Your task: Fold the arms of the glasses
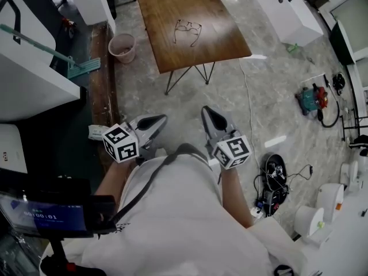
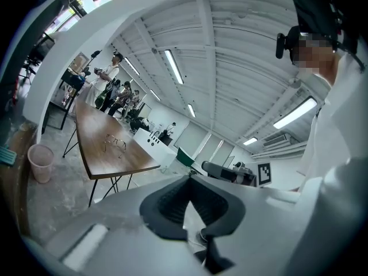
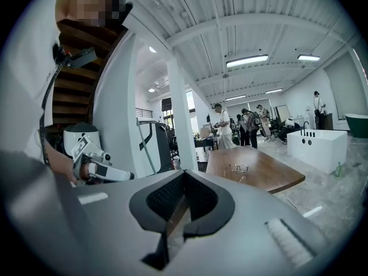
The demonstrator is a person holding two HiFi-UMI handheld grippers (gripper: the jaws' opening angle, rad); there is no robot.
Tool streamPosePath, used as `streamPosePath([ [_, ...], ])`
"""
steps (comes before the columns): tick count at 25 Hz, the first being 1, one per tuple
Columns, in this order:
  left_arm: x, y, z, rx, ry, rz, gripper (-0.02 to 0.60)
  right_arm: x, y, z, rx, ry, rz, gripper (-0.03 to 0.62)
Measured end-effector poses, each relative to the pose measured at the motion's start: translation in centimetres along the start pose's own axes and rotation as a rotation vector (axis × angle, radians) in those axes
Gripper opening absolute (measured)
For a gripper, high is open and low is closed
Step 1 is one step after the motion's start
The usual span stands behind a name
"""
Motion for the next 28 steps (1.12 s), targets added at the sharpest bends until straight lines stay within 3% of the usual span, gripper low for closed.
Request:
streamPosePath([
  [6,0.3,1.0,-0.5,0.006,0.023,-0.007,0.006,0.2,0.1,1.1,0.012,-0.001,0.008,0.009],
  [15,-2.0,6.0,1.3,-0.067,-0.01,0.012,0.006,0.0,-3.3,6.3,-0.024,-0.002,0.03,0.009],
  [28,-11.6,18.7,13.2,-0.194,-0.016,0.047,0.006,-4.2,-16.0,21.7,-0.165,0.059,-0.067,0.009],
])
Point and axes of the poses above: the fingertips, and each gripper's own axes: z forward along the fingers, y to its left, x out of its underside, the point moved 2 cm from there along -z, backward along the fingers, and after that the axes turned 12 degrees about x, right-handed, at the moved point
